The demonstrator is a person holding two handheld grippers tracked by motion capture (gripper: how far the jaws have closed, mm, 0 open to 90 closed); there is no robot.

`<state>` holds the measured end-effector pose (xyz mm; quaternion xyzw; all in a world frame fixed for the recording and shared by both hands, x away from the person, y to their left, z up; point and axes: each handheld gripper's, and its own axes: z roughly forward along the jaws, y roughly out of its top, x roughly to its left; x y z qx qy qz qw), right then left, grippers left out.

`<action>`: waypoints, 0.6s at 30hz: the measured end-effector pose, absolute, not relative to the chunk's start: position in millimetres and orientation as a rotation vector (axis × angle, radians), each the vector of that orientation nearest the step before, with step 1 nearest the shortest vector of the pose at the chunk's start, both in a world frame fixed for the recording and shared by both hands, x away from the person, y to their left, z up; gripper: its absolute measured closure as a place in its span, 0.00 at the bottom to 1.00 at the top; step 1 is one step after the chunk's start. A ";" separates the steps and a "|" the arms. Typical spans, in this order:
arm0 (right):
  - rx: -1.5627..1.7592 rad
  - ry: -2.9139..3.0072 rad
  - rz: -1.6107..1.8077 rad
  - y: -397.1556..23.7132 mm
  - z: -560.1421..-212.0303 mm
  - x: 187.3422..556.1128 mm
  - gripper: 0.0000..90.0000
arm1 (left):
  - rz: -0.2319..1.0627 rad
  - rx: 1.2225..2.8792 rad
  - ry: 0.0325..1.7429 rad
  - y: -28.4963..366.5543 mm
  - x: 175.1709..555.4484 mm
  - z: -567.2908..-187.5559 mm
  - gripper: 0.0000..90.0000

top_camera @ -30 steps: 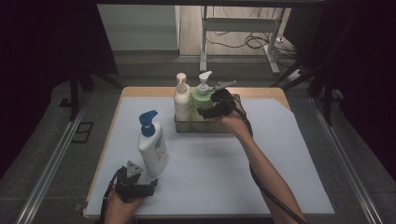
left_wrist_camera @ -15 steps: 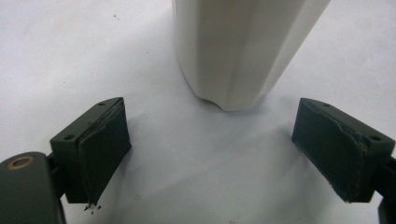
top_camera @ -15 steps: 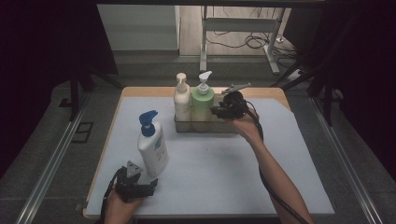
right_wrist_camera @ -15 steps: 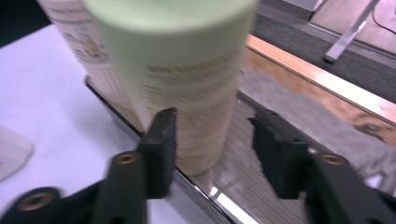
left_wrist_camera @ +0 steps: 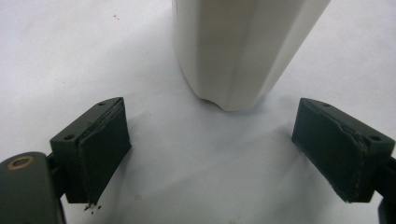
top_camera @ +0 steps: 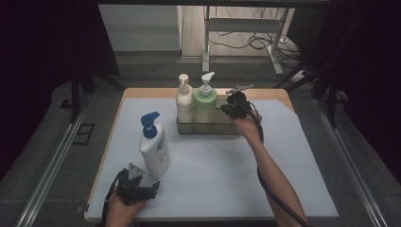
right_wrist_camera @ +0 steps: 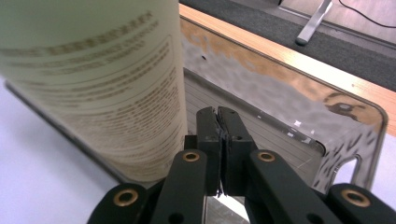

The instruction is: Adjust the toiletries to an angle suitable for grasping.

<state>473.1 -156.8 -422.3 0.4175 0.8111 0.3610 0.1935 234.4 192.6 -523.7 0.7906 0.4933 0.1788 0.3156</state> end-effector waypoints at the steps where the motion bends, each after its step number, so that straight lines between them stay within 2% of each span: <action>1: 1.175 2.275 1.007 -155.5 -424.1 475.0 0.98 | 0.472 2.082 1.300 192.6 234.4 -523.7 0.12; 18: 1.226 2.314 1.076 -143.3 -444.3 488.3 0.98 | 0.471 2.082 1.300 192.6 234.4 -523.7 0.12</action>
